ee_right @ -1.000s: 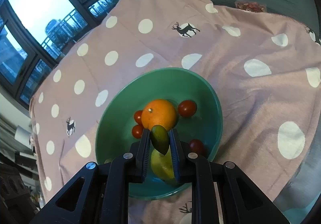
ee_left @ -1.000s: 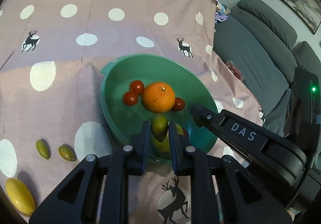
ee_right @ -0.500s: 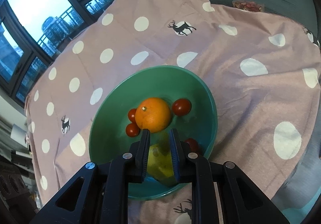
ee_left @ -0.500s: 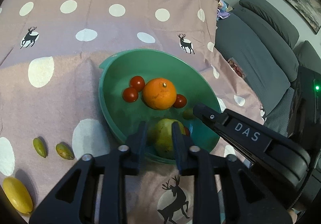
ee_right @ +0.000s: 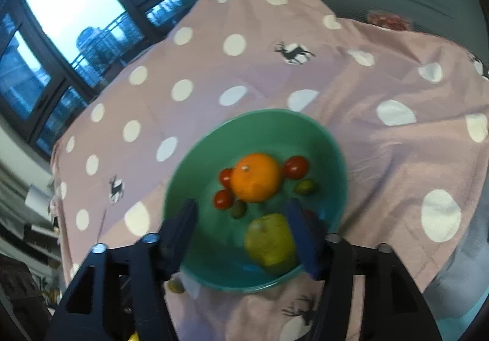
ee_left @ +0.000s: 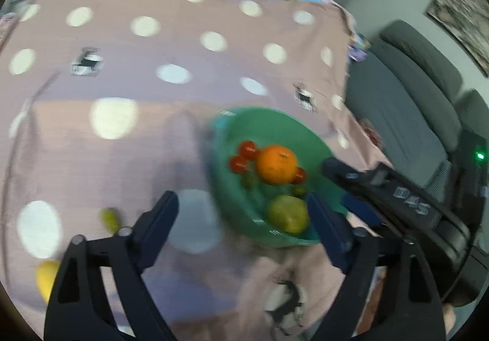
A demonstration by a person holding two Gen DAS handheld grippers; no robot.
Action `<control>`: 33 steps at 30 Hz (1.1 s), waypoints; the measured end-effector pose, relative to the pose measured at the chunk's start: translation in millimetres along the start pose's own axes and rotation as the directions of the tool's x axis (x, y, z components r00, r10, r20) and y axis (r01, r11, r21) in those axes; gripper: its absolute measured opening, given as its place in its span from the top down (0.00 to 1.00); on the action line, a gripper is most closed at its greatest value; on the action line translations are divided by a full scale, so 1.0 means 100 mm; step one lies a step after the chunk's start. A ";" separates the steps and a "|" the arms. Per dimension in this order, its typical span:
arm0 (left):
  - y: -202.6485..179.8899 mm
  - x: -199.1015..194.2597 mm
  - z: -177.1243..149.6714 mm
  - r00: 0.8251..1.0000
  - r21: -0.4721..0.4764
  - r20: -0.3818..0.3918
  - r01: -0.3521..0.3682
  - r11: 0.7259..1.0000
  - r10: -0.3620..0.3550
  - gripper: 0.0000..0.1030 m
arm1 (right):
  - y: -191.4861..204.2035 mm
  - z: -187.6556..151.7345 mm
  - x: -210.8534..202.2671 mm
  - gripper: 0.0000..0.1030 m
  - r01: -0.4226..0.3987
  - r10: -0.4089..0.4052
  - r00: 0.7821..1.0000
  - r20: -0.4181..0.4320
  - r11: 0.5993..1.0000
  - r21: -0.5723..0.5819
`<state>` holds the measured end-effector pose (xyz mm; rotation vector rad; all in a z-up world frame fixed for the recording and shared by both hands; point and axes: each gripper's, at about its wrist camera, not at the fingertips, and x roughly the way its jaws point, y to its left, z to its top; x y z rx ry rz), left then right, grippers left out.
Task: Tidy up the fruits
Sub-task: 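Move the right gripper toward the yellow lemon on the cloth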
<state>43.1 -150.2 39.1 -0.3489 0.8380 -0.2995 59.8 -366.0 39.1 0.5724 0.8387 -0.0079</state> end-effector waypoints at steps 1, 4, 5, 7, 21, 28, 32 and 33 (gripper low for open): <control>0.11 -0.05 0.01 0.999 -0.017 0.012 -0.043 0.999 0.043 0.06 | 0.06 -0.01 0.01 0.25 -0.012 0.012 1.000 -0.003 1.000 -0.016; 0.43 -0.17 0.06 0.989 -0.081 0.036 -0.139 0.987 0.142 0.01 | 0.26 -0.07 0.03 0.20 -0.041 0.040 0.999 -0.017 0.996 -0.075; 0.51 -0.21 0.07 0.985 -0.099 0.043 -0.164 0.981 0.169 0.01 | 0.34 -0.09 0.04 0.19 -0.049 0.047 0.999 -0.025 0.994 -0.099; 0.72 -0.30 0.07 0.973 -0.135 0.055 -0.214 0.968 0.223 0.01 | 0.49 -0.15 0.08 0.18 -0.064 0.058 0.997 -0.040 0.987 -0.148; 1.62 -0.60 -0.15 0.932 -0.266 -0.051 -0.358 0.895 0.358 0.01 | 1.11 -0.52 0.41 0.18 -0.179 0.121 0.969 -0.216 0.945 -0.275; 1.64 -0.78 -0.19 0.963 -0.332 -0.008 -0.256 0.908 0.269 0.01 | 1.20 -0.62 0.43 0.18 -0.242 0.173 0.945 -0.278 0.942 -0.235; 1.58 -0.85 -0.23 0.973 -0.330 -0.001 -0.218 0.919 0.230 0.01 | 1.29 -0.71 0.39 0.18 -0.261 0.178 0.938 -0.296 0.927 -0.270; 1.56 -0.86 -0.25 0.972 -0.314 -0.005 -0.226 0.922 0.236 0.01 | 1.29 -0.74 0.37 0.18 -0.274 0.186 0.934 -0.304 0.921 -0.276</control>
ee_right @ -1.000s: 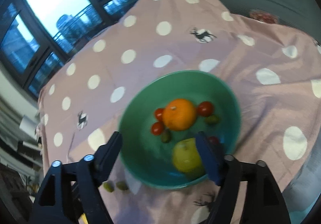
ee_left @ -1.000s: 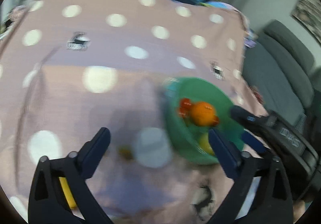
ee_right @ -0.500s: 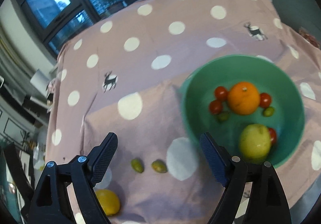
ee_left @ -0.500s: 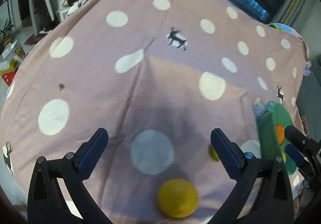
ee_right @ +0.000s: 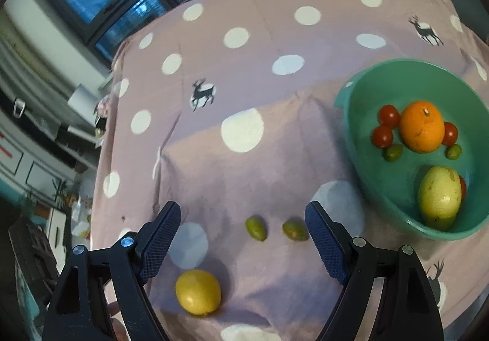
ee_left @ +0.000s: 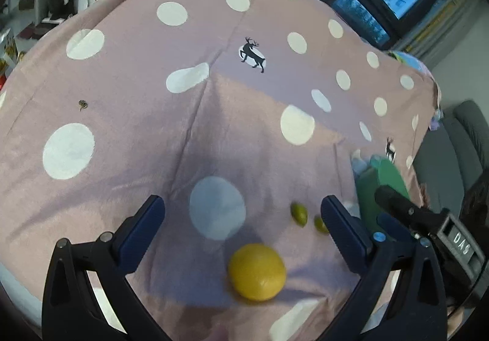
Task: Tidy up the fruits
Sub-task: 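Move the right gripper toward the yellow lemon on the cloth, then close the right gripper around the yellow lemon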
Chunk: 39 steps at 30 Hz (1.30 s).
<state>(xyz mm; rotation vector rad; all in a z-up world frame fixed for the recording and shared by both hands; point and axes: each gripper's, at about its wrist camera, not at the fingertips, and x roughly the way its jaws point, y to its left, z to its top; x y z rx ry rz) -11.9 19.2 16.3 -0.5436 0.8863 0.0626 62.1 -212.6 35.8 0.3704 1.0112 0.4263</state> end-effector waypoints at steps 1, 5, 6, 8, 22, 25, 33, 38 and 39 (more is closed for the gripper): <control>-0.01 -0.01 -0.05 1.000 0.018 -0.006 -0.010 1.000 0.010 0.01 | 0.01 -0.04 -0.01 0.18 -0.023 0.023 1.000 -0.005 1.000 -0.004; 0.03 -0.05 -0.27 1.000 0.028 -0.019 -0.003 1.000 0.003 0.01 | -0.01 -0.18 0.05 0.18 -0.130 0.131 0.990 -0.053 0.991 0.022; 0.04 -0.06 -0.32 1.000 0.033 -0.023 0.008 0.999 -0.007 0.01 | -0.01 -0.21 0.07 0.18 -0.143 0.144 0.988 -0.061 0.989 0.026; 0.03 -0.07 -0.39 1.000 0.043 -0.022 0.011 0.999 -0.010 0.02 | -0.01 -0.28 0.12 0.18 -0.167 0.169 0.983 -0.077 0.985 0.031; -0.08 0.11 -0.63 0.998 0.107 -0.043 -0.039 0.993 0.044 0.14 | 0.20 -0.53 0.59 0.40 -0.279 0.275 0.924 -0.265 0.960 0.025; -0.10 0.14 -0.65 0.997 0.122 -0.039 -0.055 0.991 0.060 0.14 | 0.17 -0.52 0.63 0.40 -0.289 0.290 0.915 -0.279 0.956 0.043; -0.21 0.27 -0.69 0.989 0.195 -0.025 -0.140 0.971 0.148 0.10 | 0.10 -0.56 0.72 0.40 -0.264 0.264 0.912 -0.313 0.964 0.046; -0.27 0.40 -0.75 0.979 0.259 0.007 -0.201 0.945 0.206 0.01 | 0.12 -0.60 0.72 0.40 -0.269 0.263 0.913 -0.313 0.963 0.025; -0.28 0.41 -0.77 0.978 0.263 0.027 -0.206 0.943 0.206 0.01 | 0.10 -0.60 0.72 0.40 -0.270 0.265 0.914 -0.307 0.962 0.027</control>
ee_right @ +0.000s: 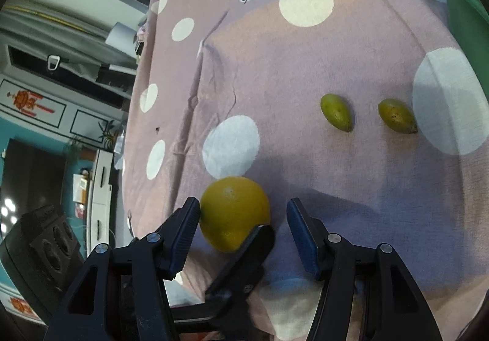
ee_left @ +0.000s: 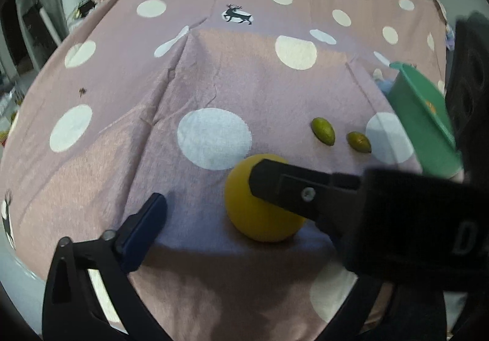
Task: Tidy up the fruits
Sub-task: 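Close the right gripper around the yellow lemon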
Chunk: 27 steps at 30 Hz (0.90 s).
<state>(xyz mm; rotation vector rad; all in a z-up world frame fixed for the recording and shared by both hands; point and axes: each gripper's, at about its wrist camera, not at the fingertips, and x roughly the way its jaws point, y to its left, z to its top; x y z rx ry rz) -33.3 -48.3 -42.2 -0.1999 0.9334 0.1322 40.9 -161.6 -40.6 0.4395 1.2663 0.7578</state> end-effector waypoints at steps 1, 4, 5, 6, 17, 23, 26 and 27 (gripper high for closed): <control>0.00 0.01 -0.01 1.000 -0.004 0.021 -0.011 1.000 0.011 0.01 | -0.02 0.00 -0.01 0.40 -0.002 0.002 1.000 0.005 1.000 0.001; 0.01 0.04 -0.03 0.999 0.006 0.040 -0.018 1.000 0.017 0.01 | -0.03 0.00 -0.02 0.40 -0.005 0.006 1.000 0.010 1.000 -0.013; 0.01 0.04 -0.03 0.999 0.006 0.039 -0.017 1.000 0.016 0.01 | -0.03 0.00 -0.01 0.40 -0.003 0.003 1.000 0.011 1.000 -0.012; 0.03 0.06 -0.02 0.999 0.004 0.036 -0.015 1.000 0.014 0.01 | -0.03 0.01 0.00 0.40 -0.003 0.003 1.000 0.012 1.000 -0.008; 0.11 0.15 0.05 0.999 -0.024 0.039 -0.028 0.999 0.029 0.00 | -0.08 0.03 0.03 0.40 -0.030 0.030 1.000 0.005 0.999 0.021; 0.10 0.14 0.04 0.999 -0.019 0.040 -0.031 0.999 0.032 0.00 | -0.07 0.02 0.03 0.40 -0.035 0.035 0.999 0.002 0.999 0.017; 0.11 0.15 0.04 0.999 -0.021 0.041 -0.031 0.999 0.032 0.00 | -0.07 0.03 0.03 0.40 -0.033 0.033 0.999 0.003 0.999 0.019; 0.10 0.14 0.04 0.999 -0.023 0.042 -0.032 0.999 0.033 0.00 | -0.07 0.03 0.03 0.40 -0.035 0.035 0.999 0.003 0.999 0.022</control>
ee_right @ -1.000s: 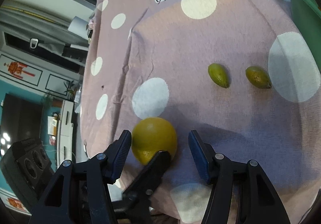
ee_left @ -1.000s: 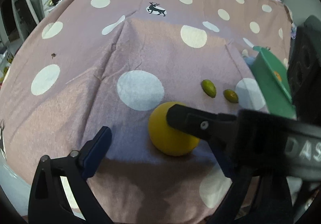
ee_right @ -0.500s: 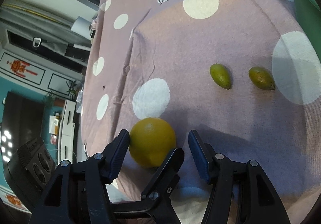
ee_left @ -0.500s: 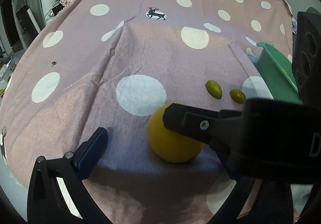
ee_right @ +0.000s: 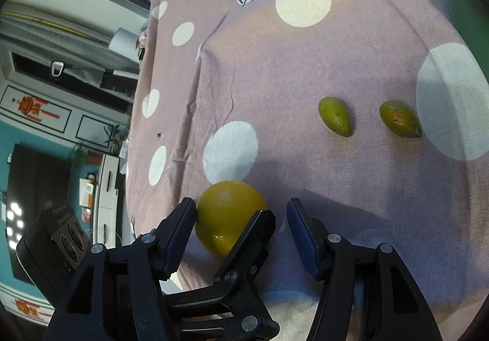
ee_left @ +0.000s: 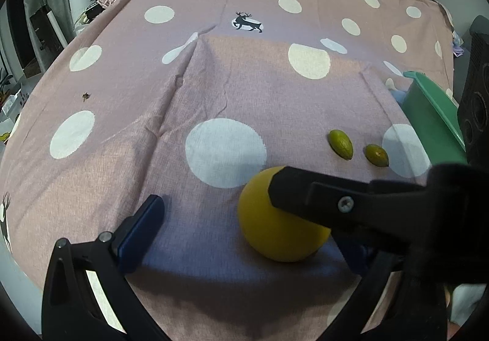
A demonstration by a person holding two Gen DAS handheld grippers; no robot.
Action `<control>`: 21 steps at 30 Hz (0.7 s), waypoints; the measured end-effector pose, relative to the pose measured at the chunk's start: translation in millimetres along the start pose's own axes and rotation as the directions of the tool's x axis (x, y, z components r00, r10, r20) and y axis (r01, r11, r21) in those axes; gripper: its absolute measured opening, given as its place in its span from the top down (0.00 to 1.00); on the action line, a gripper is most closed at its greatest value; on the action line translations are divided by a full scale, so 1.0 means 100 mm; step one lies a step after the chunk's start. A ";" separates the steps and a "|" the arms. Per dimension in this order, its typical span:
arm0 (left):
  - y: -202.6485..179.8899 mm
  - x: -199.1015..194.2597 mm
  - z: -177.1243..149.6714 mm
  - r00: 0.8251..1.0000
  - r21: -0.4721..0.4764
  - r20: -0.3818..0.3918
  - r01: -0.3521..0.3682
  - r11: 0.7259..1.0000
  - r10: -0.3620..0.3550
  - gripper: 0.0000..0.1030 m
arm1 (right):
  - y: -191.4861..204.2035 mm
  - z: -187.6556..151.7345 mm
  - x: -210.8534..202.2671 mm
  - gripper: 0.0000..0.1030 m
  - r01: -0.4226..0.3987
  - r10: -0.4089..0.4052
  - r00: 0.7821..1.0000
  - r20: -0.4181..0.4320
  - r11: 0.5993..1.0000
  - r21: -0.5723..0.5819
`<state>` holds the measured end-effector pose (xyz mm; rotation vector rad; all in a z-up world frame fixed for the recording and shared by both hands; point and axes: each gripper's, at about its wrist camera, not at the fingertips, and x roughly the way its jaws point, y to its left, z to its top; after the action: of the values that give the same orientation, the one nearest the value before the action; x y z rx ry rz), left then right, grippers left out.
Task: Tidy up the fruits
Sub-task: 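Close the right gripper around the yellow lemon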
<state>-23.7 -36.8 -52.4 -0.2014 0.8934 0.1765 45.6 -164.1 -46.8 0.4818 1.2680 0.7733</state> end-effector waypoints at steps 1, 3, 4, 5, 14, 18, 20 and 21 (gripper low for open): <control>0.00 0.00 0.00 1.000 -0.003 0.002 -0.002 1.000 0.002 0.00 | 0.00 0.00 0.00 0.40 -0.002 0.002 1.000 -0.001 1.000 0.002; -0.01 0.01 0.00 1.000 -0.005 0.004 -0.004 1.000 0.004 0.00 | -0.01 0.00 0.00 0.40 -0.007 0.007 1.000 -0.002 1.000 0.004; -0.01 0.01 0.00 1.000 -0.005 0.004 -0.005 1.000 0.005 0.00 | -0.02 0.00 0.00 0.40 -0.010 0.010 1.000 -0.003 1.000 0.006; -0.01 0.01 0.00 1.000 -0.005 0.006 -0.006 1.000 0.006 0.00 | -0.02 0.01 0.01 0.40 -0.013 0.013 1.000 -0.005 1.000 0.007; 0.04 0.10 0.05 0.999 -0.004 0.021 0.048 0.999 -0.048 0.00 | -0.05 0.02 0.00 0.40 -0.012 0.012 1.000 0.010 0.999 0.037; 0.03 0.11 0.06 0.999 0.004 0.023 0.045 0.999 -0.045 0.00 | -0.07 0.03 0.02 0.40 -0.030 0.030 1.000 0.002 0.999 0.041; 0.03 0.11 0.06 0.998 0.001 0.033 0.044 0.999 -0.044 0.00 | -0.08 0.04 0.03 0.40 -0.033 0.033 0.999 -0.002 0.998 0.047; 0.03 0.11 0.07 0.999 -0.002 0.033 0.042 0.999 -0.042 0.00 | -0.08 0.04 0.02 0.40 -0.033 0.033 0.999 -0.002 0.998 0.048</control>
<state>-12.6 -31.7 -57.2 -0.2190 0.8555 0.1411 52.1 -167.4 -53.2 0.5417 1.2862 0.7734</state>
